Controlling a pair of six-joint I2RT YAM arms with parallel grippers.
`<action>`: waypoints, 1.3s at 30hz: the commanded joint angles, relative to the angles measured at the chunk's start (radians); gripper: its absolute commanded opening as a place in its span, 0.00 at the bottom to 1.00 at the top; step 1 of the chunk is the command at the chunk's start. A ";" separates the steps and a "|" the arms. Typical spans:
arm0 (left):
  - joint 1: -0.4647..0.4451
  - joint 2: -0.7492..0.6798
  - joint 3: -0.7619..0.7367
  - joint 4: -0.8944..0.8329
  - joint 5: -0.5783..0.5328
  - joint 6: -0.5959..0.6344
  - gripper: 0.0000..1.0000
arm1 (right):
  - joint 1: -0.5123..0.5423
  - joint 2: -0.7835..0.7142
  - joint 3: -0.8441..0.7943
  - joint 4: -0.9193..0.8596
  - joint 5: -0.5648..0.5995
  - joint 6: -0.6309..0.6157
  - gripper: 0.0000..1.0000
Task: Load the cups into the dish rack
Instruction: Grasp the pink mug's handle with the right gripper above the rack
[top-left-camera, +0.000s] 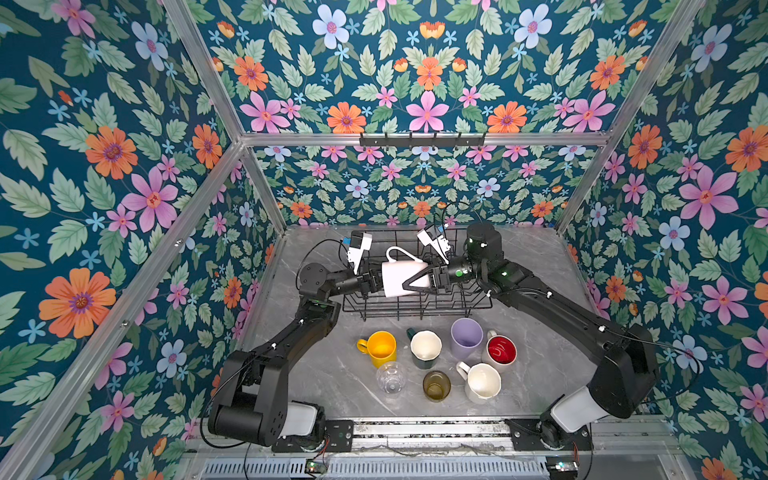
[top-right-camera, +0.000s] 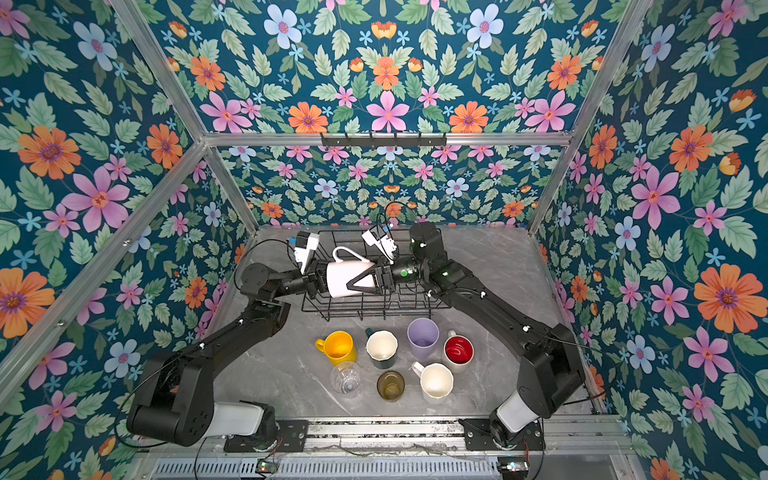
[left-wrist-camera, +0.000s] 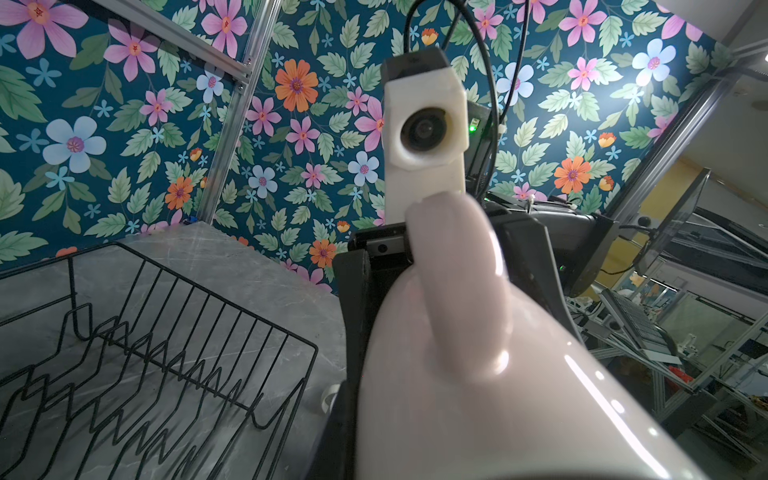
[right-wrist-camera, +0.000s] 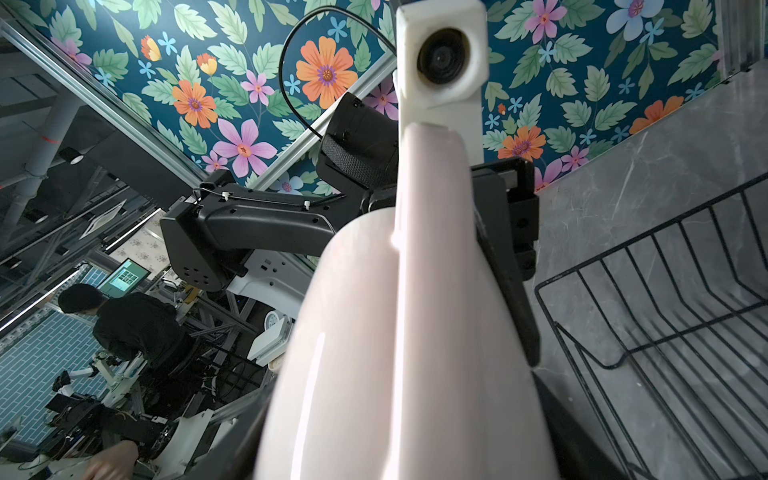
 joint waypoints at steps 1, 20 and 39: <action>-0.004 -0.009 0.006 0.072 0.041 -0.026 0.00 | 0.001 -0.005 0.003 0.014 0.083 -0.025 0.67; -0.003 -0.058 0.006 -0.086 0.040 0.084 0.00 | 0.001 -0.062 0.012 -0.109 0.210 -0.088 0.60; -0.004 -0.110 0.035 -0.328 0.007 0.246 0.00 | 0.001 -0.057 0.006 -0.096 0.243 -0.056 0.00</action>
